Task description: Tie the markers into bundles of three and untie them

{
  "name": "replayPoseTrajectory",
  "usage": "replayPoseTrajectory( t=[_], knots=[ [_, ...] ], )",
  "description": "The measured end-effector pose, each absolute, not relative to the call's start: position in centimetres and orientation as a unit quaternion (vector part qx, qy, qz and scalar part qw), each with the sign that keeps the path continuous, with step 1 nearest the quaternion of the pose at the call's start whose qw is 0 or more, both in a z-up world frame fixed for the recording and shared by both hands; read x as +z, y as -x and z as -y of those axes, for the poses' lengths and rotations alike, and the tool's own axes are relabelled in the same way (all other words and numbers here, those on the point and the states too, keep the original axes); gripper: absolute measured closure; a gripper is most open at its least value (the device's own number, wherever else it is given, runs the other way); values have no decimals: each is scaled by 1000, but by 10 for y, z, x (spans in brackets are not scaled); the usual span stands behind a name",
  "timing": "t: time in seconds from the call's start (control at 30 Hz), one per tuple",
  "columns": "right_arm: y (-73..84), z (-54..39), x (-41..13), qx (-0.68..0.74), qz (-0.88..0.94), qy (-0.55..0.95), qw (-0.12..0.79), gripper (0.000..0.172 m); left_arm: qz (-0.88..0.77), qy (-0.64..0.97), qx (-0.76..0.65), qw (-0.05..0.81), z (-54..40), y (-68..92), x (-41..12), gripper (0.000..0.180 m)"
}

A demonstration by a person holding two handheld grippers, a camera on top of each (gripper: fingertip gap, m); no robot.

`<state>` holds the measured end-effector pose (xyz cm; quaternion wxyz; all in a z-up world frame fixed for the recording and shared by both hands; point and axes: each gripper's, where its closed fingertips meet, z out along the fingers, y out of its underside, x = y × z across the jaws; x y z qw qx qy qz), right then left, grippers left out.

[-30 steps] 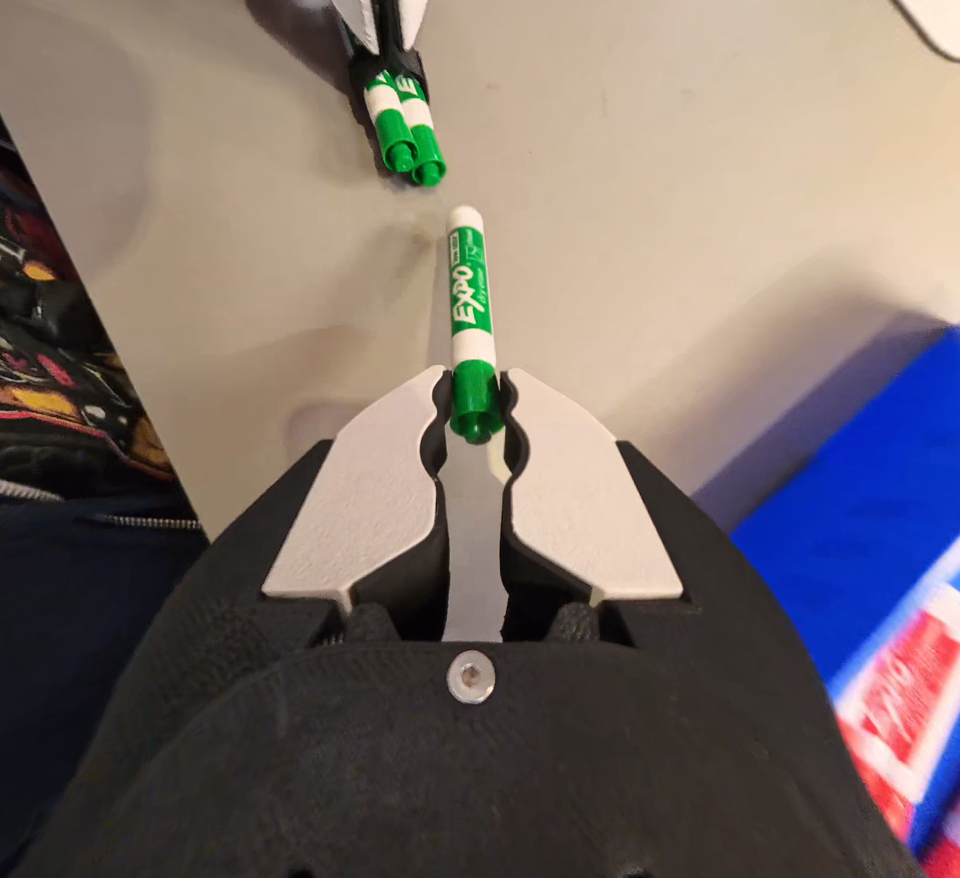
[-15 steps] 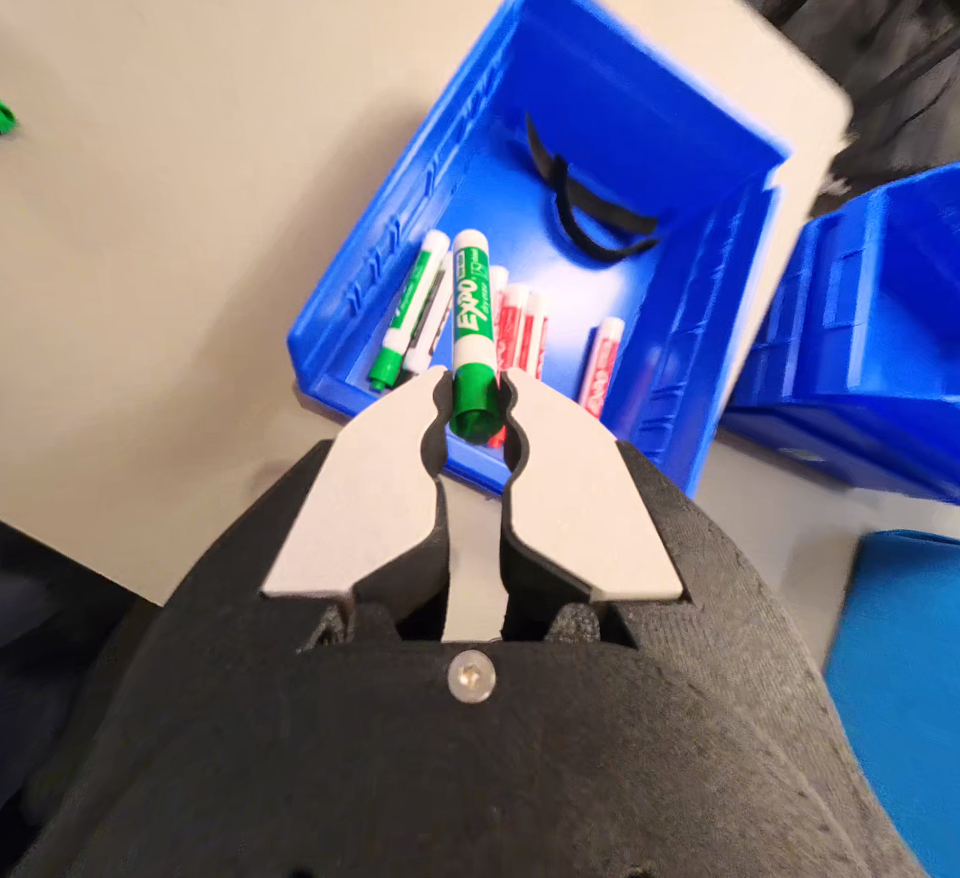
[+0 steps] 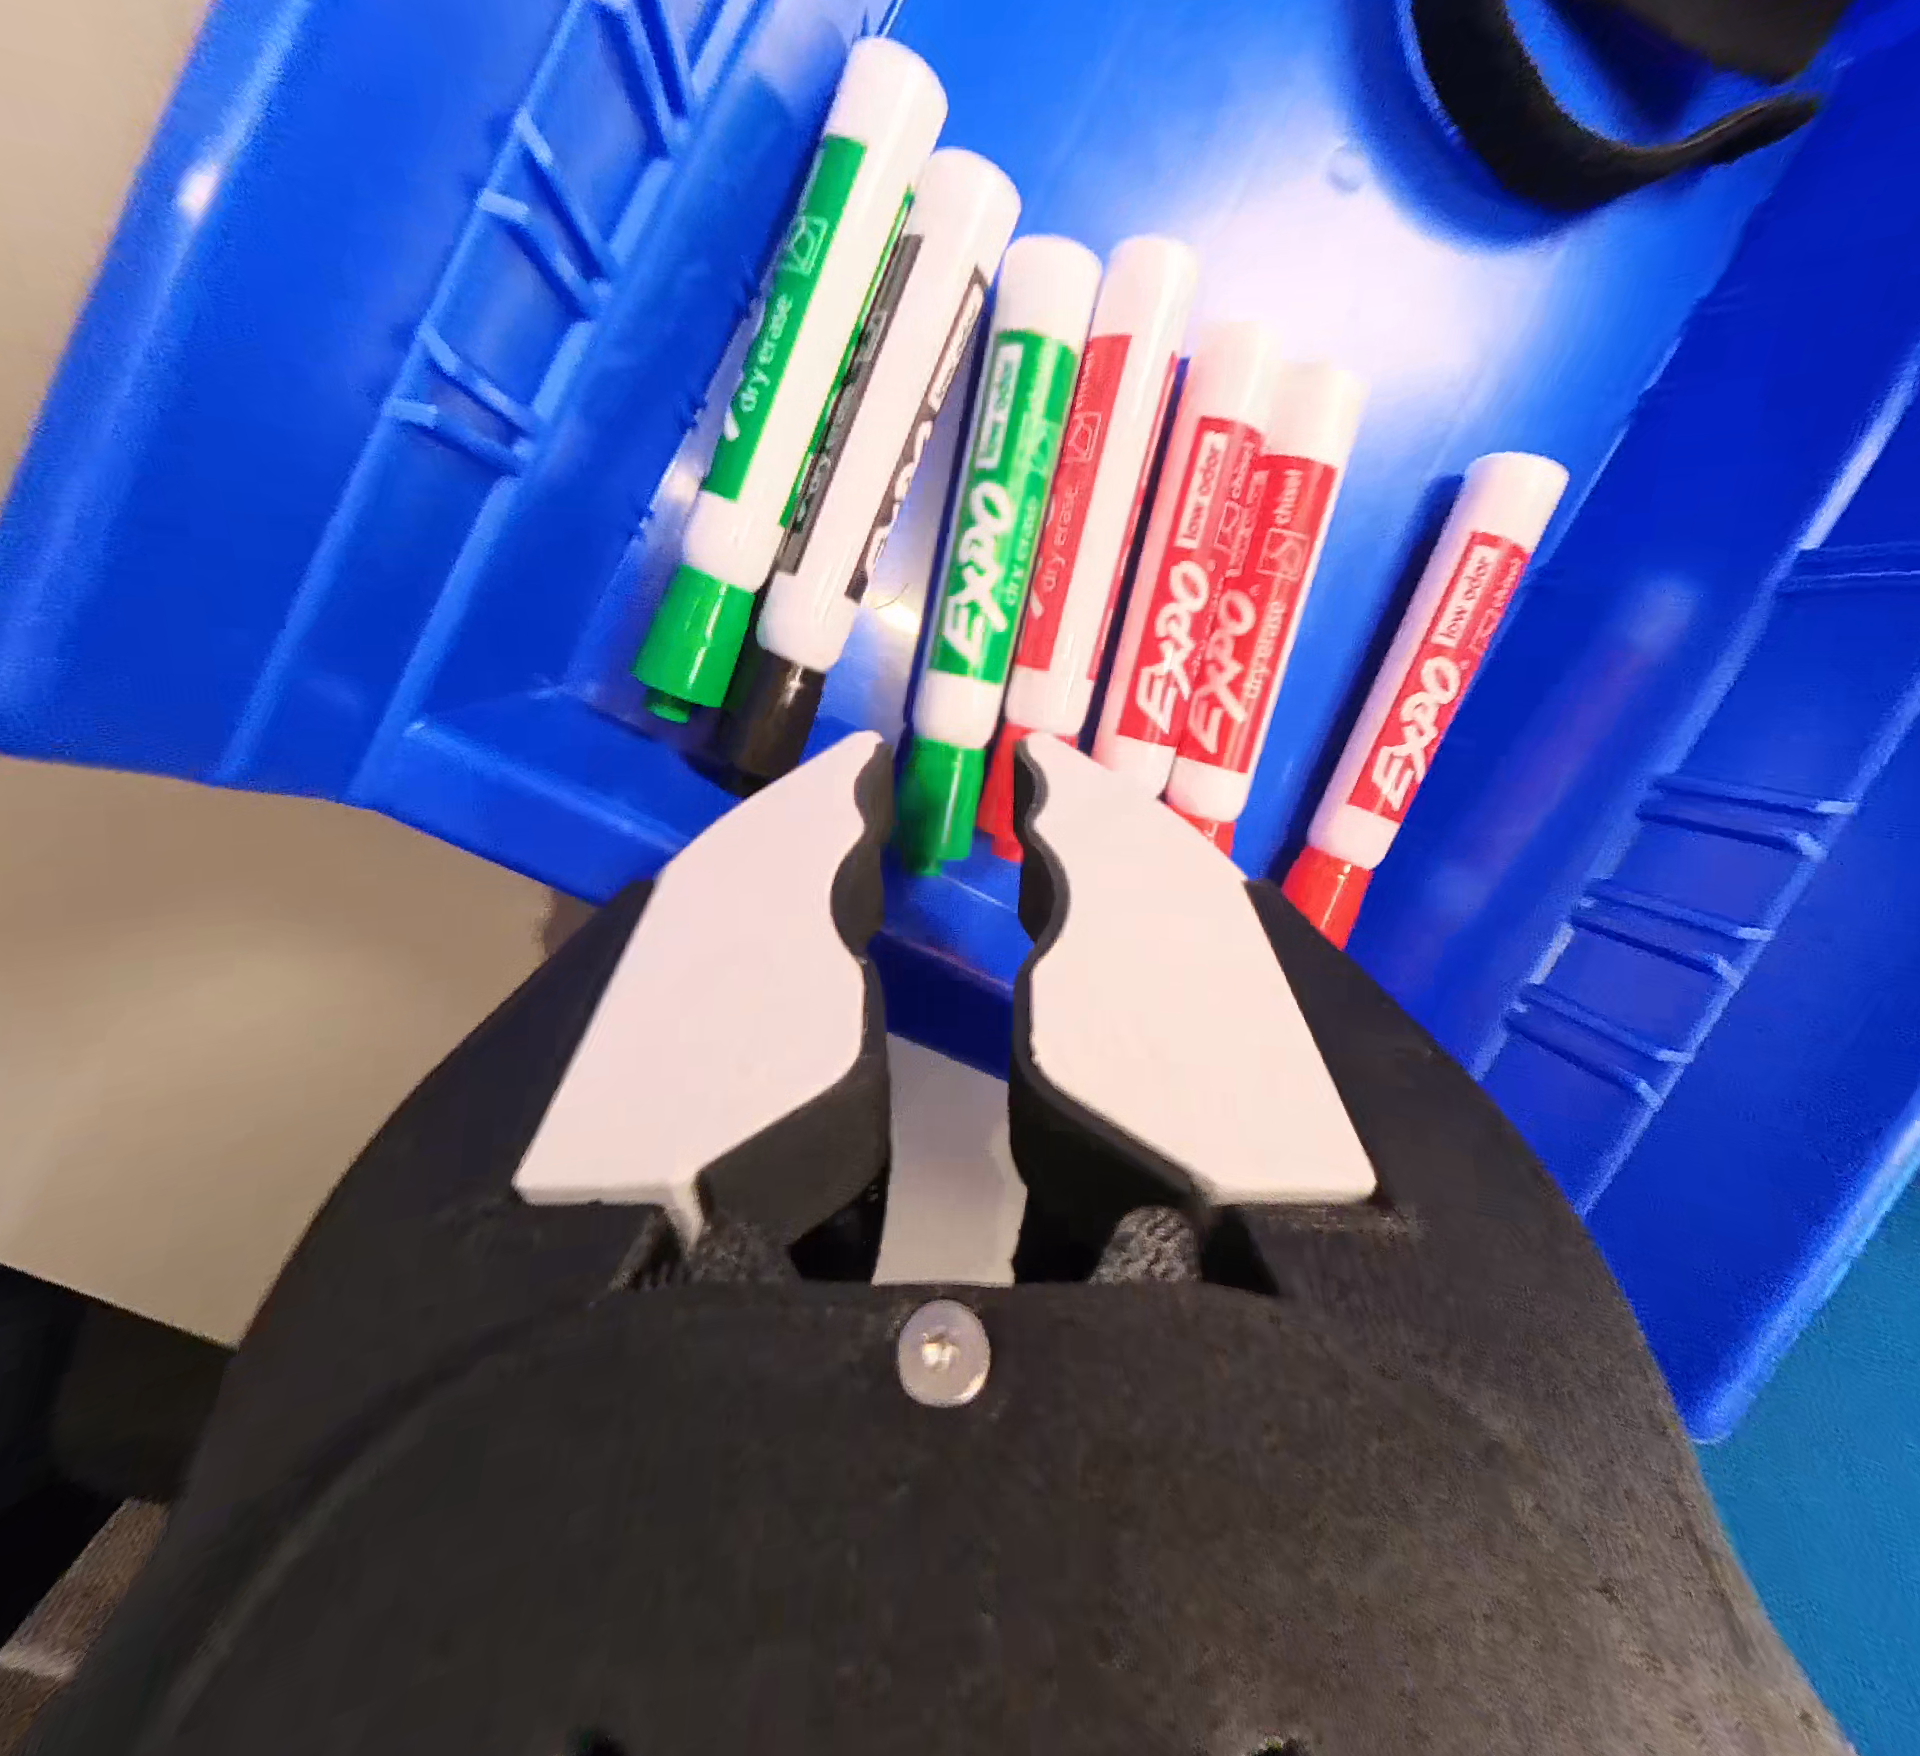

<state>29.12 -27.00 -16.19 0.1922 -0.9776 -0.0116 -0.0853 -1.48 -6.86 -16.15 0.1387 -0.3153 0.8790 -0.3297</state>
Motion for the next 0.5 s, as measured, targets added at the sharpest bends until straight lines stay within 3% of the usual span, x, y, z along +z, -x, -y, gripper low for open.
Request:
replayPoseTrajectory(
  t=[0.17,0.5],
  knots=[
    [-285,270,-149,-70,14,975,209,135,-879,314,-330,141,68,15,-161,171],
    [-180,246,-76,-55,157,940,297,142,-869,318,-352,142,69,10,-159,171]
  ],
)
